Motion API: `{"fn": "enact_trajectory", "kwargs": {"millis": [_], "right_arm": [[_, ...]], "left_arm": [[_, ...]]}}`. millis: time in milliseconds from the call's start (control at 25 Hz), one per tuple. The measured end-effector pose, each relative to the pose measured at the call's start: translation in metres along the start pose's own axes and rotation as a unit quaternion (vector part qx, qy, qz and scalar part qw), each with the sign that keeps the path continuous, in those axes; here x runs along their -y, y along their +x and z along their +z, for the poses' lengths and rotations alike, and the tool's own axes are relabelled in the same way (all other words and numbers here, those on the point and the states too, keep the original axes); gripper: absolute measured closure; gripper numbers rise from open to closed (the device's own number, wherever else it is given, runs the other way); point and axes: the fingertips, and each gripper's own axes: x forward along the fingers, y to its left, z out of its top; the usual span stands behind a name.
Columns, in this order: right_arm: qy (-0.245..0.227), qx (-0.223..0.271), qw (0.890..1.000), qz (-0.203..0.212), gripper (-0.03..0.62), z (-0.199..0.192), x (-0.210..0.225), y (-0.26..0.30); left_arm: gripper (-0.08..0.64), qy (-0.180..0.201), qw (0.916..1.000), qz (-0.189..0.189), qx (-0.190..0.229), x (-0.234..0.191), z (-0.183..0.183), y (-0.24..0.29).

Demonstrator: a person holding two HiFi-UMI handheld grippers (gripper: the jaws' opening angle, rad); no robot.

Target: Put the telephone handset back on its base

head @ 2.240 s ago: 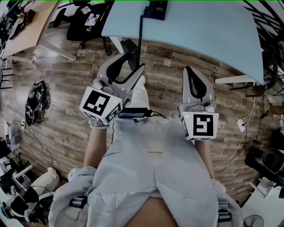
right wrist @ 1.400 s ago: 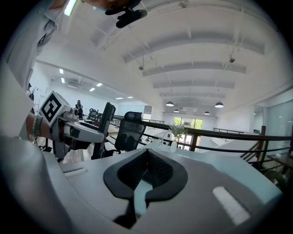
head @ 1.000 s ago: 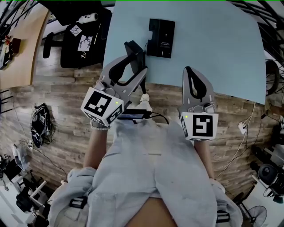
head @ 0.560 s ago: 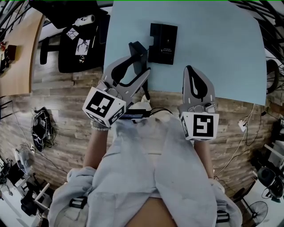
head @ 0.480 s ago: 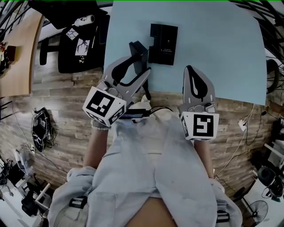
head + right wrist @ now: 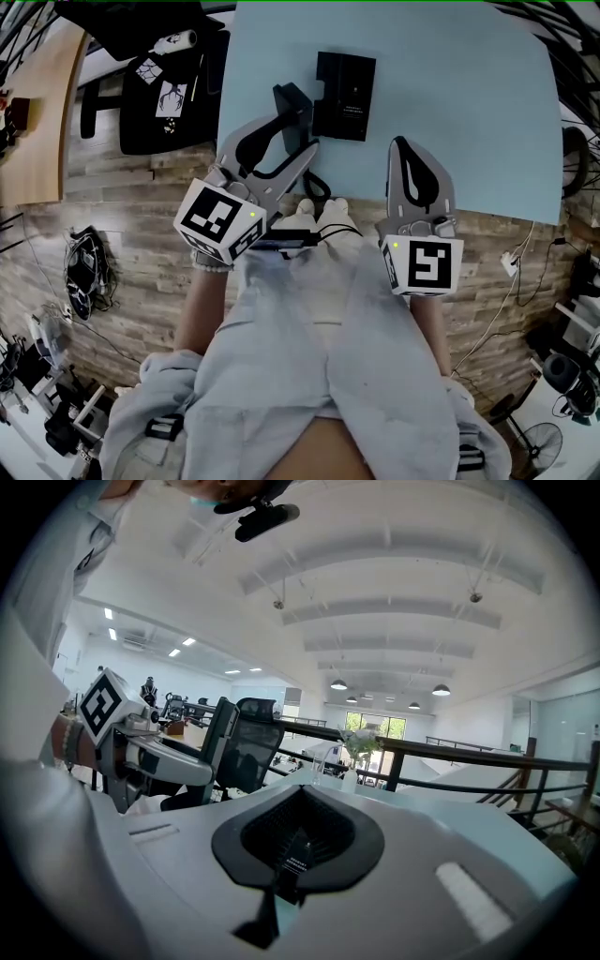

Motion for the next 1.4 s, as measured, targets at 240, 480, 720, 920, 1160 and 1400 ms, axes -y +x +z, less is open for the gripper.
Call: {"fn": "enact_trajectory", "kwargs": {"millis": [240,480,720,920,1160,1400], "right_arm": [[0.0,0.0,1.0,0.013,0.586,-0.001,0.004,0.001],[0.001,0.001,1.0,0.02,0.586,-0.003,0.009,0.001],[0.001,0.004,1.0,0.027,0.586,-0.002,0.018,0.0],[-0.001,0.002,0.999,0.038,0.586,-0.004,0.023,0.002],[-0.002,0.002,0.999,0.049,0.586,-0.007,0.023,0.007],[-0.002,0.001,0.999,0.049,0.586,-0.008,0.025,0.005]], "left_arm": [[0.336,-0.001,0.9998,0.017,-0.005,-0.001,-0.001,0.002],[0.336,-0.004,0.9995,0.032,-0.008,-0.002,-0.001,0.006],[0.336,-0.005,0.9989,0.046,-0.011,0.0,0.0,0.009],[0.336,-0.01,0.9983,0.055,-0.017,0.003,-0.002,0.014],[0.336,-0.016,0.9976,0.063,-0.026,0.001,-0.008,0.017],[0.336,-0.02,0.9972,0.065,-0.031,0.0,-0.011,0.019]]}}
